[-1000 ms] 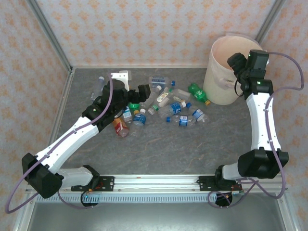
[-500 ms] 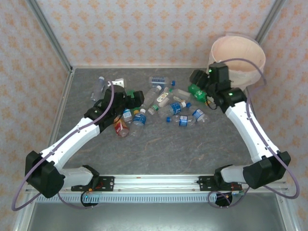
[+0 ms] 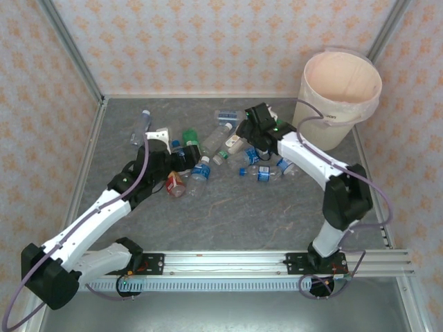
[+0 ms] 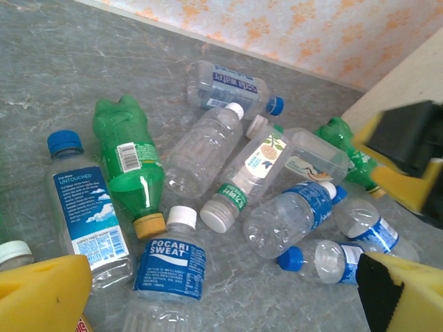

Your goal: Put the plastic bottles in the bin

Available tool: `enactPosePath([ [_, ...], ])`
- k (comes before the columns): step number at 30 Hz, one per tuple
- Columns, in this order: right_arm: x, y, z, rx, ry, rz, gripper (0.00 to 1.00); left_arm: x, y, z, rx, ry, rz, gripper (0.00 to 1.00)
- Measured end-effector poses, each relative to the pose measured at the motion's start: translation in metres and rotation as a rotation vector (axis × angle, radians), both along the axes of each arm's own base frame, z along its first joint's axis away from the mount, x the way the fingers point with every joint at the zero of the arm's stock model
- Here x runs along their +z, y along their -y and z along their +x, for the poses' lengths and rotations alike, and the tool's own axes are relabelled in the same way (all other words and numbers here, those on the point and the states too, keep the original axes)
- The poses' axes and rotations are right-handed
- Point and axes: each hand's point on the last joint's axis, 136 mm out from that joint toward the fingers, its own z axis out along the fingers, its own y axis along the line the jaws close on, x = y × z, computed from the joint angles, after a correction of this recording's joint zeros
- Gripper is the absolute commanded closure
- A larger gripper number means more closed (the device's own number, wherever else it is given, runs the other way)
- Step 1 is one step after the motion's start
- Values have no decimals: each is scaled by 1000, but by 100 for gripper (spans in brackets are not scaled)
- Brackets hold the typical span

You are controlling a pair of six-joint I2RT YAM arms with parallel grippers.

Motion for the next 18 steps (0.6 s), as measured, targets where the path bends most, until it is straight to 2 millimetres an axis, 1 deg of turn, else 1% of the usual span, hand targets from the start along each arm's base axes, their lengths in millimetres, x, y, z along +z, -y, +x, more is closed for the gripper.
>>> enactPosePath([
  [3, -7, -9, 14, -32, -11, 7, 32, 5, -1, -4, -5, 14, -14, 1],
  [7, -17, -17, 26, -63, -32, 17, 32, 11, -2, -7, -5, 33, -24, 1],
  [14, -51, -24, 41, -101, -91, -14, 32, 14, -4, -10, -5, 43, -28, 1],
  [18, -63, -30, 53, -109, -107, -24, 33, 15, -4, -10, -7, 45, -25, 1],
])
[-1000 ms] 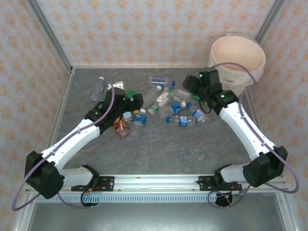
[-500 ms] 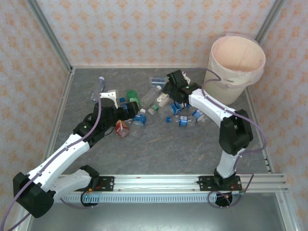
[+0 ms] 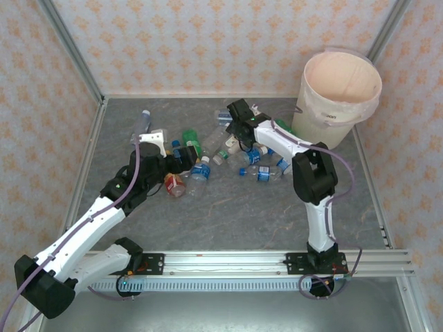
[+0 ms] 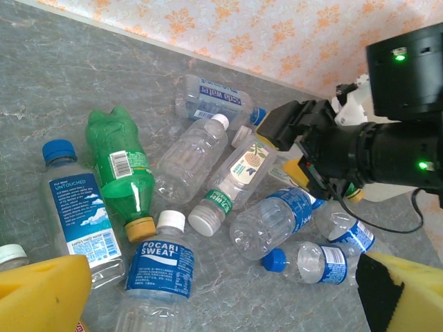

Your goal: Put the plastic bottles in the bin

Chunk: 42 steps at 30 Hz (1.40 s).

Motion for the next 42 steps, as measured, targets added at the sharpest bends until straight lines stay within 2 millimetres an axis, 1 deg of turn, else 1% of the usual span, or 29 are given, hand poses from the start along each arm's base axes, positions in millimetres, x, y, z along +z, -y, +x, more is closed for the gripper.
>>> enactPosePath([
  [3, -8, -4, 6, -6, -10, -1, 33, -2, -1, -1, -2, -7, 9, 1],
  [13, -41, -9, 8, -13, -68, -17, 33, -9, -3, -4, 0, -32, 36, 1],
  [18, -42, -18, 15, -5, -65, -11, 32, -10, -4, -4, 1, -33, 37, 1],
  [24, -44, -21, 16, 2, -65, -10, 30, -10, -4, -4, 1, -33, 36, 1],
  [27, -49, -22, 16, 4, -72, -12, 27, -10, -4, -4, 1, -33, 37, 1],
  [30, -55, -24, 17, 8, -85, -11, 27, -10, -4, -4, 4, -33, 38, 1],
  [32, -62, -24, 16, 10, -96, -15, 29, -10, -4, -4, 5, -34, 39, 1],
  [35, -60, -26, 18, 13, -92, -14, 35, -10, -6, -3, 11, -33, 42, 1],
  [40, -60, -26, 18, 17, -93, -16, 37, -7, -8, -5, 17, -23, 40, 1],
  [42, -60, -26, 18, 17, -91, -16, 39, -6, -8, -5, 17, -21, 39, 1],
])
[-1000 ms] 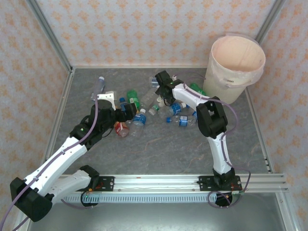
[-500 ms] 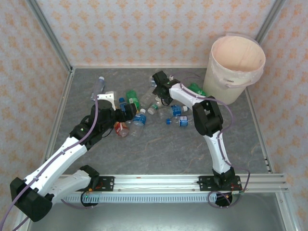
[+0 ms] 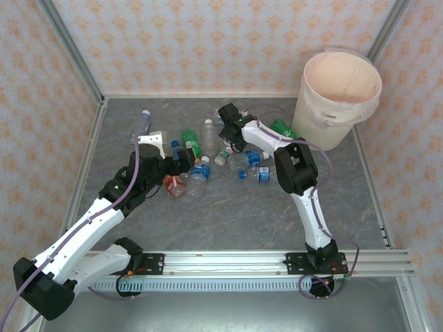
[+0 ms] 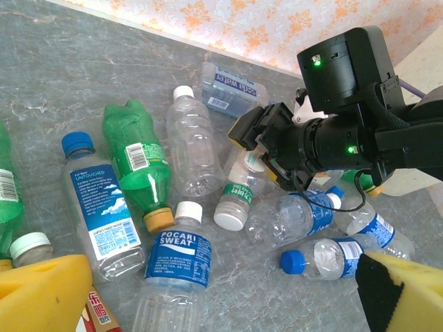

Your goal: Put the plastic bottles in the bin

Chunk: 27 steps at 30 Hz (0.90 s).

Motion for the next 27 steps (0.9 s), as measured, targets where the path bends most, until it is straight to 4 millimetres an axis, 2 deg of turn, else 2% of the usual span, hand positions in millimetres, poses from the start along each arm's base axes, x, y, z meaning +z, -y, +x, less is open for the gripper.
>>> enactPosePath([
  [7, 4, 1, 1, 4, 10, -6, 41, 0, 0, 0, 0, 1, 0, 1],
  [9, 9, 1, 1, 5, 16, -6, 41, 0, 0, 0, 0, 0, 0, 1],
  [11, 23, 2, 1, 5, 37, -1, 41, 0, 0, 0, 0, 1, -1, 1],
  [14, 56, 3, 4, 3, 93, 19, 42, 0, 1, 2, -1, -3, 1, 1],
  [17, 99, 7, 4, 0, 170, 42, 42, 1, 4, 6, -5, -7, 0, 1],
  [24, 199, 26, 0, -21, 367, 51, 43, 7, 17, 17, -38, 0, -23, 1],
  [27, 230, 38, -4, -36, 427, 43, 43, 11, 25, 22, -63, 9, -42, 1],
])
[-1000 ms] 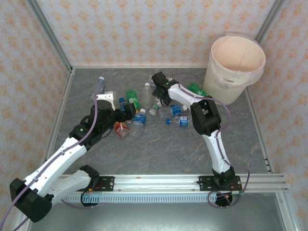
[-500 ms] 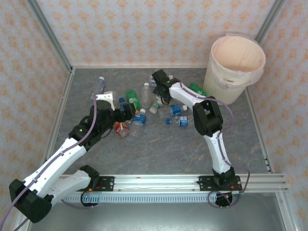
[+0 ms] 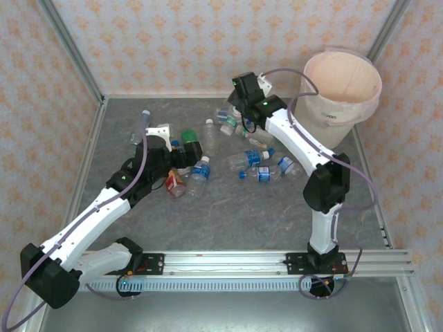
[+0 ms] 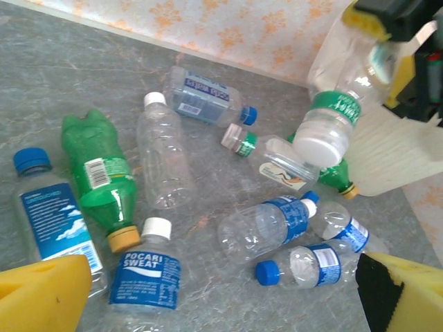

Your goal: Put the plastic bottles in the bin

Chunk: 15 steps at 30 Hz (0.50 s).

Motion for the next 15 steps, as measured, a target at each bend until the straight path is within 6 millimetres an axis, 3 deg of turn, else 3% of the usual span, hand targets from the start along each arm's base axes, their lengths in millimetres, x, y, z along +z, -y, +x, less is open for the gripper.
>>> enactPosePath([
  [6, 55, 43, -5, -66, 106, -7, 46, 14, 20, 9, -66, 28, -52, 1],
  [15, 129, 147, -10, -239, 250, -10, 47, 45, 47, 14, -154, 97, -113, 1],
])
